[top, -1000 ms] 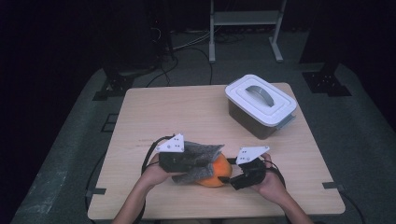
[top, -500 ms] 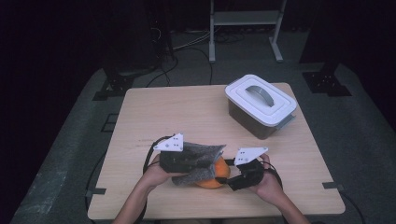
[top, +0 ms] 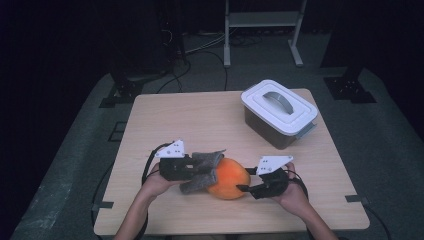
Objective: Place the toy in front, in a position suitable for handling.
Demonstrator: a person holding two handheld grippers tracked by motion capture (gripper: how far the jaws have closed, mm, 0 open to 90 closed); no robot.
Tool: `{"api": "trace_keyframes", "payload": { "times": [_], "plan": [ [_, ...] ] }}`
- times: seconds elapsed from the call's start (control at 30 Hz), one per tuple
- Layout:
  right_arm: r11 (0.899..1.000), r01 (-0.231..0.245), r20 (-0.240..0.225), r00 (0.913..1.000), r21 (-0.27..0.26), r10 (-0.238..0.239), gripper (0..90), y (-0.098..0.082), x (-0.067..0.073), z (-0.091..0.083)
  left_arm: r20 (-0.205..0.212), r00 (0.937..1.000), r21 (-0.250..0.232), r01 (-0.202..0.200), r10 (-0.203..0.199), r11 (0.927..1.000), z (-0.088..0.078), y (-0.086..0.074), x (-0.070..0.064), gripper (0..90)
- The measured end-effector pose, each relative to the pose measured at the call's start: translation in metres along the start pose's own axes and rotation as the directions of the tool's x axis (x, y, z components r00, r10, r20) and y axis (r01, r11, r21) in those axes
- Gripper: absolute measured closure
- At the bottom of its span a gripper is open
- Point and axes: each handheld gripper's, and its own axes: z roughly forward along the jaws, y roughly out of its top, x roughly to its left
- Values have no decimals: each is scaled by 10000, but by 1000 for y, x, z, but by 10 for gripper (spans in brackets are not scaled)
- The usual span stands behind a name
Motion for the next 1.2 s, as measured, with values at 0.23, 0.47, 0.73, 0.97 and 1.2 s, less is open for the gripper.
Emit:
{"api": "trace_keyframes", "payload": {
  "times": [0.23, 0.47, 0.73, 0.97, 1.2],
  "plan": [
    [9961, -875, -502, 9948, 153, 881, 289, -9, -8, -4, 924, 9957, 307, 15, -43, 9995, 11, 1, -7, 723],
    [9994, 314, -225, 9993, 111, -312, 364, -2, 6, -1, 645, 9971, -164, -401, 410, 9991, 7, 14, -15, 725],
    [9974, -717, -428, 9965, 62, 719, 245, -1, 2, -2, 479, 9989, 212, 7, -17, 9998, 7, 3, -6, 723],
    [9893, -1437, -937, 9849, 243, 1453, 192, -3, -1, 8, 1353, 9908, 533, -134, 61, 9985, 11, 5, -12, 715],
    [9990, -453, -605, 9971, 50, 455, 325, 5, 12, 8, 1384, 9888, -174, -546, 565, 9984, 16, 19, -25, 717]
  ]
}}
